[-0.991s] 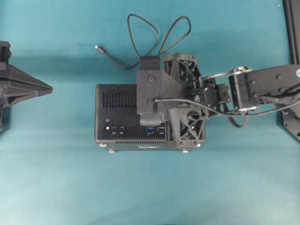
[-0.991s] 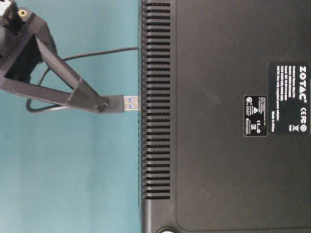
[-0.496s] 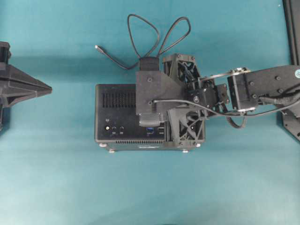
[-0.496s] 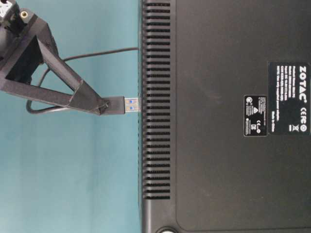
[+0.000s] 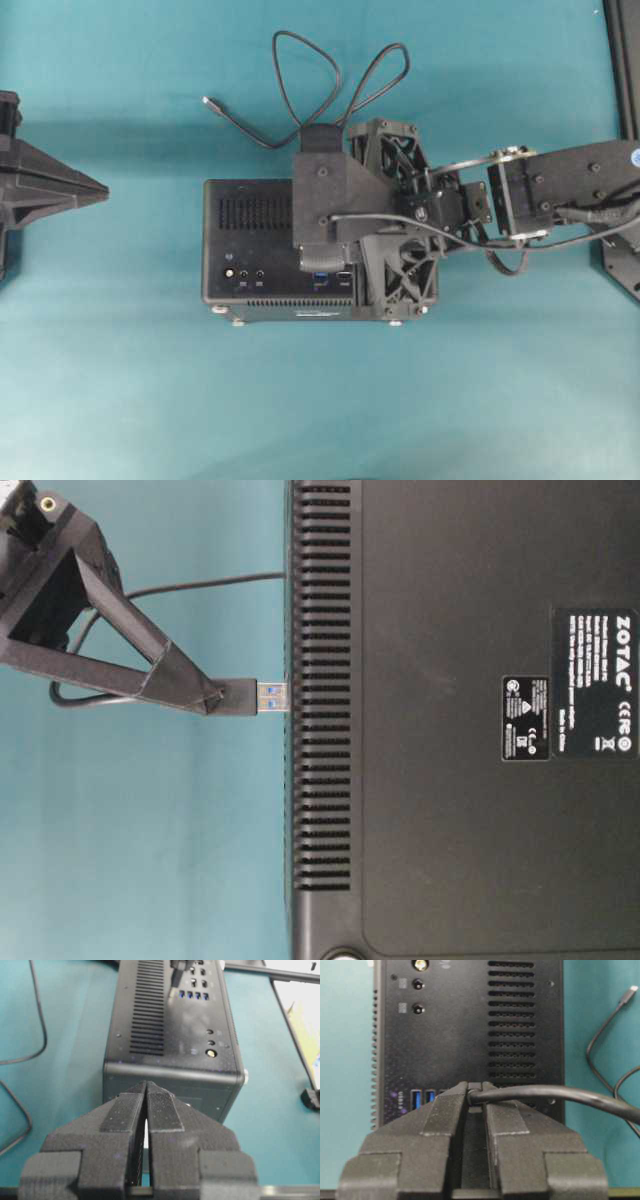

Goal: Insert the USB into the PC box with both arms.

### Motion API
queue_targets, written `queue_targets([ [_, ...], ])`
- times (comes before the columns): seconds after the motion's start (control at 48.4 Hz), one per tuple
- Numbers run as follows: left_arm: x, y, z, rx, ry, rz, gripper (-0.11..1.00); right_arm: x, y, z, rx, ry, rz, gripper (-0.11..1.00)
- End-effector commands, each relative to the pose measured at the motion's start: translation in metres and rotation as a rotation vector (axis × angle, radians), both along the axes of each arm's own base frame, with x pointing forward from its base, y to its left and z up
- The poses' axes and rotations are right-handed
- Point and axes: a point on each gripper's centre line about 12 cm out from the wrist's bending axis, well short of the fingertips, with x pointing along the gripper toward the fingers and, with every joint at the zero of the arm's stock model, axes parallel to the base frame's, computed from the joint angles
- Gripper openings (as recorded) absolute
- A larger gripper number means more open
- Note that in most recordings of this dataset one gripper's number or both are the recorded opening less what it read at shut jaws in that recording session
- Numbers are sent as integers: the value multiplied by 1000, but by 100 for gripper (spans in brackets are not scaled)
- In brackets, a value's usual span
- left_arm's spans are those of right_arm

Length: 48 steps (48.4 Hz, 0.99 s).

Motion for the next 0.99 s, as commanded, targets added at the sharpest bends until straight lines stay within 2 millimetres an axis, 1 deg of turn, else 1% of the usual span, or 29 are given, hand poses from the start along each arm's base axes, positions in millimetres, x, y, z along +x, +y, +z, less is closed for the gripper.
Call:
queue_targets([
  [0.0, 1, 0, 4, -2, -11, 0, 0, -4, 4, 9, 4, -20, 16, 12],
  [0.971, 1, 0, 2, -2, -6, -1, 0, -6, 10, 5, 19, 3, 22, 12],
])
